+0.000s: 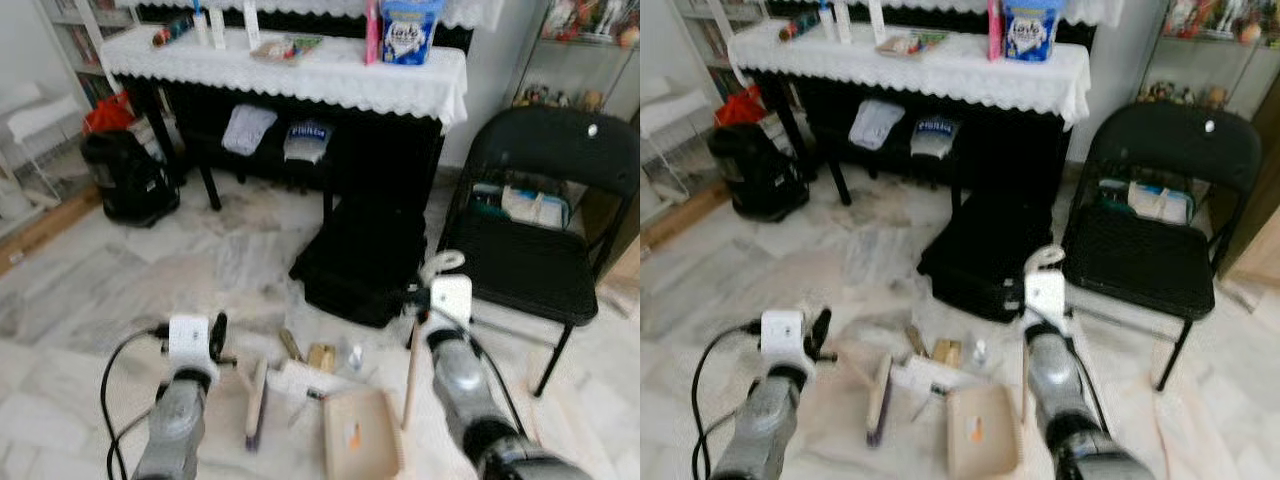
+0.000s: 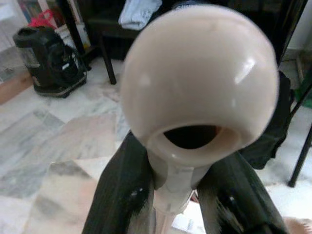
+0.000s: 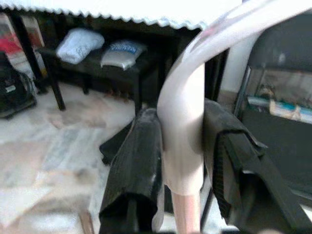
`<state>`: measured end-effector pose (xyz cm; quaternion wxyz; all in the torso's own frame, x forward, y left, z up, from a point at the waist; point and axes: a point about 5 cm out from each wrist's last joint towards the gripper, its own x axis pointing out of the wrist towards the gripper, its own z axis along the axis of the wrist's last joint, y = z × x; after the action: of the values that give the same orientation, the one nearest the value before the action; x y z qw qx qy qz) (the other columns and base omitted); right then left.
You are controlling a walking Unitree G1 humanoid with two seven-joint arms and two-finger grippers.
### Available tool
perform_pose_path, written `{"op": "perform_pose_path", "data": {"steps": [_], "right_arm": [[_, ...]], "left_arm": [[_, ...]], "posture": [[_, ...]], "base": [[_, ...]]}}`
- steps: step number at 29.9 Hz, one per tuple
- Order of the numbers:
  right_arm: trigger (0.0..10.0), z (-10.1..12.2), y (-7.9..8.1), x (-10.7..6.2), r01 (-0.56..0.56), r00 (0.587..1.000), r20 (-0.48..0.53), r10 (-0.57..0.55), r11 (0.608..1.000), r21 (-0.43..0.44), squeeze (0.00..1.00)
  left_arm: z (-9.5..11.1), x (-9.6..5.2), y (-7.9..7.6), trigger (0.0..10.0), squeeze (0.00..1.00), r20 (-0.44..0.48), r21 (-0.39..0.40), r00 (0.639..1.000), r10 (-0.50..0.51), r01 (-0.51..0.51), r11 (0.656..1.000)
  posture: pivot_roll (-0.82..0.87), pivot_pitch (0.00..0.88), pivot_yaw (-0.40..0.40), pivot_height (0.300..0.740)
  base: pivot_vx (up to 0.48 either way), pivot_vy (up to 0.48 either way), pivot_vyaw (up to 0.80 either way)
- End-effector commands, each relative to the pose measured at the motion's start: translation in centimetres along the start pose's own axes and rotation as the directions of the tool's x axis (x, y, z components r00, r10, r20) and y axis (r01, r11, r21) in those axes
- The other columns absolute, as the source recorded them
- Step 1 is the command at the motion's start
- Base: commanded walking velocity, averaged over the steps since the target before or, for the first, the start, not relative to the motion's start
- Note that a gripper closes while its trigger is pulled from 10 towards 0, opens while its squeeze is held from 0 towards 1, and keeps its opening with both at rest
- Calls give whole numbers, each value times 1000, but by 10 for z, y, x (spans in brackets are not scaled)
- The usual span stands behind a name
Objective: Sweep floor
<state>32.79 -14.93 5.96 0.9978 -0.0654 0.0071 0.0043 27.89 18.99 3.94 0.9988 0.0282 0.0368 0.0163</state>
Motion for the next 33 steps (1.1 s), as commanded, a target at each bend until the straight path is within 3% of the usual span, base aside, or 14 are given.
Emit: {"op": "perform_pose_path", "data": {"steps": [1, 8, 20, 33], "right_arm": [[10000, 9, -12, 2, 44, 997, 65, -44, 999, 2, 0], [10000, 5, -19, -4, 55, 996, 80, -50, 997, -57, 0], [10000, -11, -24, -17, 67, 997, 29, -65, 995, -73, 0], [10000, -34, -11, -33, 14, 998, -63, -22, 990, -138, 0]], "left_arm": [[6, 3, 0, 10000, 0, 33, 2, 999, 5, -5, 1000], [6, 3, -2, 10000, 0, 34, -2, 999, 3, -3, 1000], [6, 3, -3, 10000, 0, 32, 1, 999, -3, 3, 1000], [6, 0, -1, 10000, 0, 29, 13, 1000, -11, 10, 1000]], "posture": [[-17, 0, 54, 740], [-29, 0, 52, 740], [-33, 3, 56, 740], [-12, 19, 63, 740]], "base": [[296, 0, 0], [166, 0, 0], [0, 0, 0], [0, 0, 0]]}}
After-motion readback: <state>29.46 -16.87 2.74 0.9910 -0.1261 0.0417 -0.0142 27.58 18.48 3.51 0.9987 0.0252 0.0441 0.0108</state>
